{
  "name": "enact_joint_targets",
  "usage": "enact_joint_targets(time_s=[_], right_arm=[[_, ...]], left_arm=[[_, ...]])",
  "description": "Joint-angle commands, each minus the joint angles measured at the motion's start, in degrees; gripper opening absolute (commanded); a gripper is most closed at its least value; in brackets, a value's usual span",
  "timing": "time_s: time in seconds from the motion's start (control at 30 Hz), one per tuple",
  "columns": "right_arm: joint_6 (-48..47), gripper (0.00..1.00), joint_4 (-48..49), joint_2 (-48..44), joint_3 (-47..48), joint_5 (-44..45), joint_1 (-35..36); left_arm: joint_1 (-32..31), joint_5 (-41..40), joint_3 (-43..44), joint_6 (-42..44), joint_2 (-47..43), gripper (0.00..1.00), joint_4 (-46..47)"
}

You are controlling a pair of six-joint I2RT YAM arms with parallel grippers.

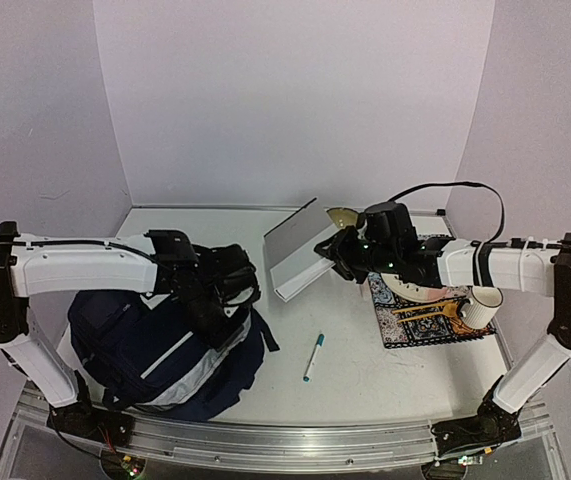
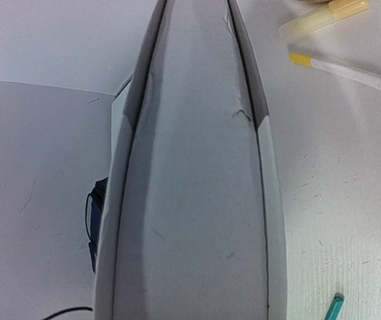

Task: Pack the student bag
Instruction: Pick up the largest pocket of the bag at the center of the board.

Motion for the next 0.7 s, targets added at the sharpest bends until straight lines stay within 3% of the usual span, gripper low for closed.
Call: enact_joint_targets(time_s=[0.0, 0.37, 0.67], right_arm=[[-3.7, 0.27, 3.5, -2.9, 3.1, -3.5, -0.1], [-6.2, 0.26, 2.8, -6.5, 1.5, -8.6, -0.3], [-9.0, 0.25, 1.5, -4.1, 4.8, -20.3, -0.2]], left_arm=[[7.1, -8.1, 7.2, 6.7, 0.9, 0.0, -0.3], [12.9, -26.1, 24.5, 16.5, 8.7, 0.0, -6.5], [13.1, -37.5, 34.5, 15.7, 13.4, 0.0, -13.2]])
